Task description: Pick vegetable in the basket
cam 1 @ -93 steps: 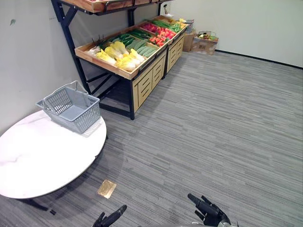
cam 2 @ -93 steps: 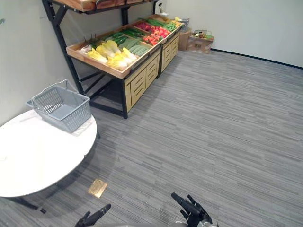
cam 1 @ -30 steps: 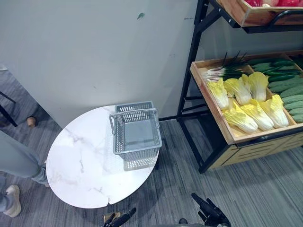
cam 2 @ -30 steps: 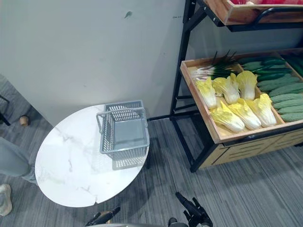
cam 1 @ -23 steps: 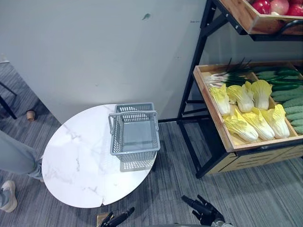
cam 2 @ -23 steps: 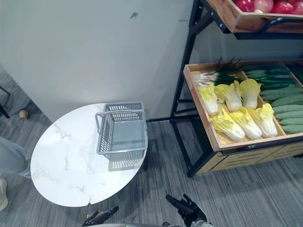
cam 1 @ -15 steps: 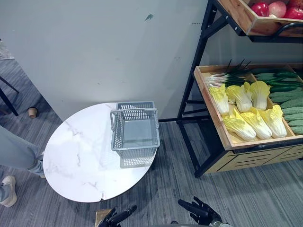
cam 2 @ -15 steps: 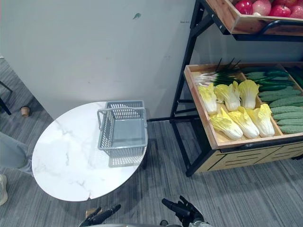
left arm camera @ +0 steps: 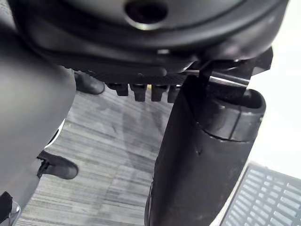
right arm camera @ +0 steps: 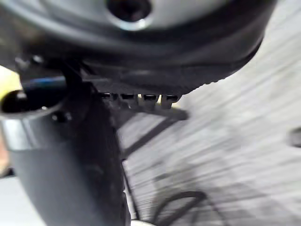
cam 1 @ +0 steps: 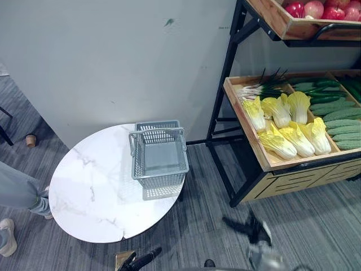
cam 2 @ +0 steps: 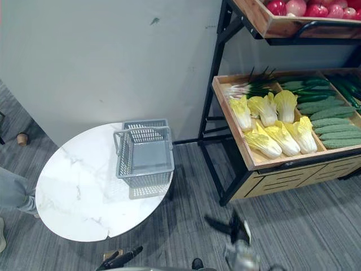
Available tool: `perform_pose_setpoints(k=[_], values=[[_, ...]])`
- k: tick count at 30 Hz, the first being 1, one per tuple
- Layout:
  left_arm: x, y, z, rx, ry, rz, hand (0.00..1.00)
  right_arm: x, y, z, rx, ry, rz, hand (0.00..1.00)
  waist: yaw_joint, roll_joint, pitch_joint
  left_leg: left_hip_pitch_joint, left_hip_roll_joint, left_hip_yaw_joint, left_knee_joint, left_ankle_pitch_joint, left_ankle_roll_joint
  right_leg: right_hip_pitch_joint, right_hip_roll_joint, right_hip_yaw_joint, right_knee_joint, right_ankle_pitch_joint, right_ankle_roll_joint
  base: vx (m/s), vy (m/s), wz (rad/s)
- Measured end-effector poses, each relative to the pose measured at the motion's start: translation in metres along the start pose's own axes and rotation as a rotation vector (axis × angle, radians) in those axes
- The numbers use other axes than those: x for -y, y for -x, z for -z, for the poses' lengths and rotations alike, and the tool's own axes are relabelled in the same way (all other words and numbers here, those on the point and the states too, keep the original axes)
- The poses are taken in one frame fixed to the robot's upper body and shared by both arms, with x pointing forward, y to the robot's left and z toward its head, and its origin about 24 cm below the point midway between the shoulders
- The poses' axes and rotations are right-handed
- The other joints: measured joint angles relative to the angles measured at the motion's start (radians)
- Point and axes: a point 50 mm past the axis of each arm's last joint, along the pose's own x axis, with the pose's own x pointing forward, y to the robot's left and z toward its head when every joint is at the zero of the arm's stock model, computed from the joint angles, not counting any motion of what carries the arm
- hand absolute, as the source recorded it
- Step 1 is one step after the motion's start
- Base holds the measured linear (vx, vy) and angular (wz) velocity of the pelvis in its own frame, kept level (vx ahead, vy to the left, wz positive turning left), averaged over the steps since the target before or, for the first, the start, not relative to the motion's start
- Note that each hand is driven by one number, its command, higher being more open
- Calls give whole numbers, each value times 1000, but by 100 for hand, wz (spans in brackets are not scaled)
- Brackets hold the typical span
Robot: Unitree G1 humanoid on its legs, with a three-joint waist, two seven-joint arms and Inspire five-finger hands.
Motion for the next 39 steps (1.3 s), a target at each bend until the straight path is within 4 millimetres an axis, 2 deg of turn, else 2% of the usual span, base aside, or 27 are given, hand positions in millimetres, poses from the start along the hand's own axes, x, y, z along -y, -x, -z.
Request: perform_pose_setpoints(k=[1,2,3,4,5,9,12,17,24,32,39], values=[[1,0,-1,-1,1,2,100,-10,-10,-36,138,62,-31,100,0,1,0,-1,-1,8,1,0,0,0,1,5,-8,5,-1,21,5,-13],[1,0,-1,-2,1,3,100,-15,-13,-53,201,86,-44,100,0,1,0,-1,-1,12,1,0,0,0,2,6,-12,7,-2,29,0,-9],[2,-1,-1,-4,3,7,100,-27,-16,-83,321,147,-64,100,1,1,0,-2,0,14,4,0,0,0,3,7,-15,8,-3,28,-4,-4],[3,-1,-2,-3,4,10,100,-33,-17,-96,376,176,-71,100,1,2,0,-3,1,15,5,0,-1,0,4,7,-16,9,-3,47,-13,-1],[6,-1,-4,6,7,20,100,-47,-15,-128,513,247,-95,100,5,2,0,-3,2,16,6,2,-3,0,5,7,-16,9,-4,32,-14,1],[7,-1,-5,15,12,24,100,-68,-3,-161,712,417,-164,100,9,2,0,-5,6,15,6,3,-6,2,3,5,-15,9,-4,8,-3,3],[4,-1,-5,17,43,14,100,-81,3,-166,792,569,-232,100,10,-2,-3,-7,9,11,6,4,-6,2,4,-1,-14,8,-5,-21,-10,6],[-2,1,-3,17,39,21,100,-96,7,-162,838,783,-319,100,20,-7,-5,-14,15,-10,5,6,-8,2,6,-21,-7,3,-11,-57,-21,12],[-10,3,0,14,43,23,100,-115,-5,-164,844,1011,-367,100,35,-9,-7,-43,18,-50,1,29,-8,-5,1,-67,-6,3,-13,-54,-28,17],[-11,4,0,14,63,29,100,-128,-24,-171,698,1113,-357,100,69,-9,-7,-50,22,-69,5,54,-18,5,-3,-104,-7,6,-16,-18,-13,14],[-10,5,0,20,72,20,100,-143,-31,-155,544,1189,-398,100,96,-9,-6,-68,27,-88,0,69,-16,9,-2,-134,-9,13,-25,-68,-11,12]])
